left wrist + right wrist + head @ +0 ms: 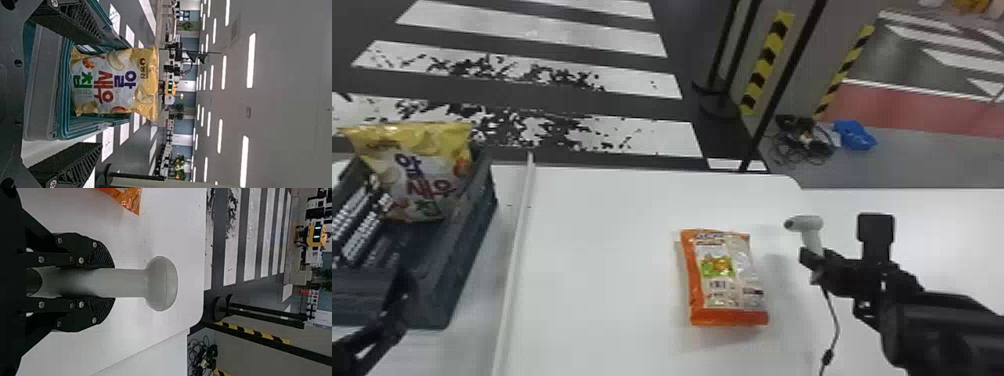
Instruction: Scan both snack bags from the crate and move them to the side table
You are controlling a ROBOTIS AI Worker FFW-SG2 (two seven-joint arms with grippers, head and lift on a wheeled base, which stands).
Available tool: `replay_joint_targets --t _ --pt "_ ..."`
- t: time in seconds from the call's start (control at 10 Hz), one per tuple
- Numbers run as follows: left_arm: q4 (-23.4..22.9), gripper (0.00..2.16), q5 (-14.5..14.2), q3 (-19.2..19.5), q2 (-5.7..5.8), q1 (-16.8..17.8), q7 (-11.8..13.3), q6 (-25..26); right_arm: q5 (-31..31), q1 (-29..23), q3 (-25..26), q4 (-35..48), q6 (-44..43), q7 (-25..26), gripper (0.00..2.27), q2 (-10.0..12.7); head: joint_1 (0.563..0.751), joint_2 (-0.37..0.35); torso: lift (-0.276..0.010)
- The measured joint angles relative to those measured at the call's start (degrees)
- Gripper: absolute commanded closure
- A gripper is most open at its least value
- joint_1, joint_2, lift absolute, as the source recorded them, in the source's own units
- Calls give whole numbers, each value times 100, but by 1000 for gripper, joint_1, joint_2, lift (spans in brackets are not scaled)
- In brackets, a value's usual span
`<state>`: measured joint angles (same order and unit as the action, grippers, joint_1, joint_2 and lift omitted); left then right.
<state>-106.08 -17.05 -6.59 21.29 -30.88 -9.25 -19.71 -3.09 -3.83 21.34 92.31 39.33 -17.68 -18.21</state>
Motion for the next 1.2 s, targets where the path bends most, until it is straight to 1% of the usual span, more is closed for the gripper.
replay_joint_targets --t 0.2,0.4,0.7,1.0,1.1,1.2 --pt "1 66 0 0 -3 11 2 -2 55 116 -29 -430 -261 10 2229 -39 695 -290 -99" --pt "47 66 0 -6 -8 42 -5 -1 69 142 -69 -642 -378 19 2229 -38 695 -291 -99" --pt "78 66 0 -66 -3 90 2 0 72 60 -90 -662 -430 27 2229 -27 695 -296 -99" --pt "-7 66 0 -71 23 69 1 -1 97 -9 -175 -727 -546 27 2226 -12 695 -292 -99" --pt "-32 66 0 -65 34 50 -6 2 106 -19 -189 -745 -578 27 2148 -14 695 -292 -99" --pt "-41 66 0 -54 39 36 -7 9 109 -30 -191 -758 -593 27 2138 -20 695 -291 -99"
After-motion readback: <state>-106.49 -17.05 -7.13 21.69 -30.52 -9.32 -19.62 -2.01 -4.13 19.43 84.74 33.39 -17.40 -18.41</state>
